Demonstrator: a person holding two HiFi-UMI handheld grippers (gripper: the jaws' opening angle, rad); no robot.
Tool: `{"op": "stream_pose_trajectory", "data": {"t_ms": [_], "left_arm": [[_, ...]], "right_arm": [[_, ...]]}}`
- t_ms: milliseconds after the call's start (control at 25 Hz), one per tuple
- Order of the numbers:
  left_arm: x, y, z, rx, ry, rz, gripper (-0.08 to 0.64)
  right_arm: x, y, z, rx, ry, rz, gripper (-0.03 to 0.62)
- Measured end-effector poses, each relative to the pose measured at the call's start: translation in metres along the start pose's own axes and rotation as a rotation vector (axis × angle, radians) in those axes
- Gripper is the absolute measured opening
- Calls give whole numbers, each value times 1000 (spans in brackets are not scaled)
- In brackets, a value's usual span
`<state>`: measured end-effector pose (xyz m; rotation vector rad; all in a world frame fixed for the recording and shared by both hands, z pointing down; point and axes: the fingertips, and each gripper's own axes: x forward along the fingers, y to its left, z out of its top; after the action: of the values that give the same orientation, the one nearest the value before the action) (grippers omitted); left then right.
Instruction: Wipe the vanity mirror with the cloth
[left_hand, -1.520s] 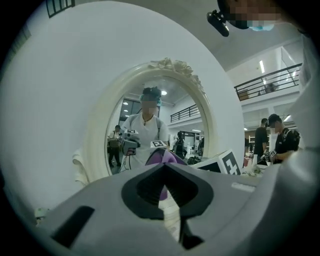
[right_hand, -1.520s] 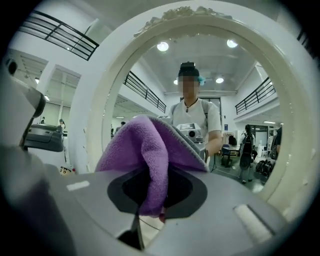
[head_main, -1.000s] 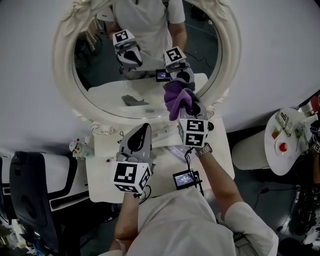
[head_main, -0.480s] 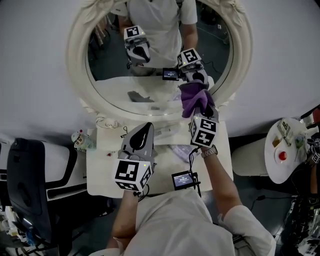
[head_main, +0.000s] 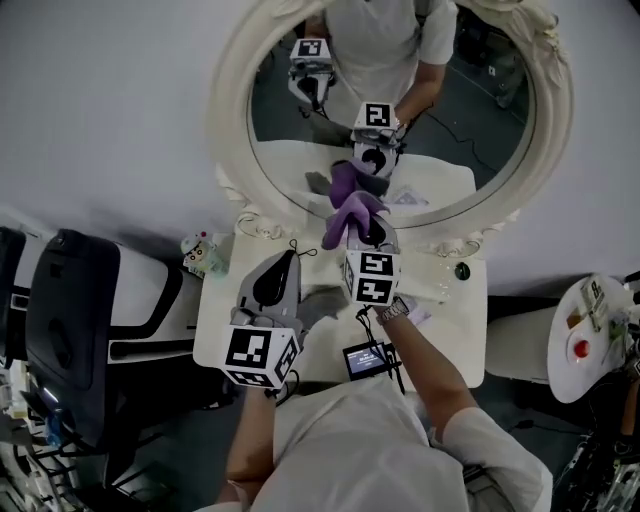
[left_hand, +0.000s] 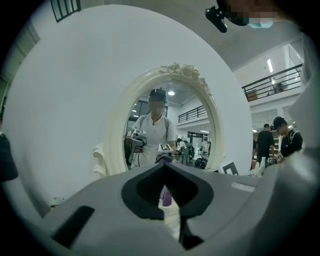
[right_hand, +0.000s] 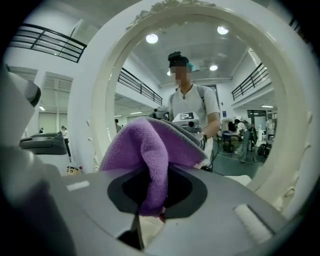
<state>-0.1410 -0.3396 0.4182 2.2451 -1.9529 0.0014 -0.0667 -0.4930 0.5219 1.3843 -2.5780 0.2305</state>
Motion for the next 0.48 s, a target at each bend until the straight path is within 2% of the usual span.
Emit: {"op": "stream_pose_trajectory", "data": {"t_ms": [240, 400, 480], "left_arm": [[-38, 47, -11, -14, 25, 162, 2], [-53, 68, -18, -17, 44, 236, 2], [-54, 74, -22, -19, 54, 254, 2]], "right_arm": [[41, 77, -15, -42, 42, 126, 66], [63, 96, -28, -46, 74, 149, 66], [68, 97, -31, -40, 60, 151, 65]]}}
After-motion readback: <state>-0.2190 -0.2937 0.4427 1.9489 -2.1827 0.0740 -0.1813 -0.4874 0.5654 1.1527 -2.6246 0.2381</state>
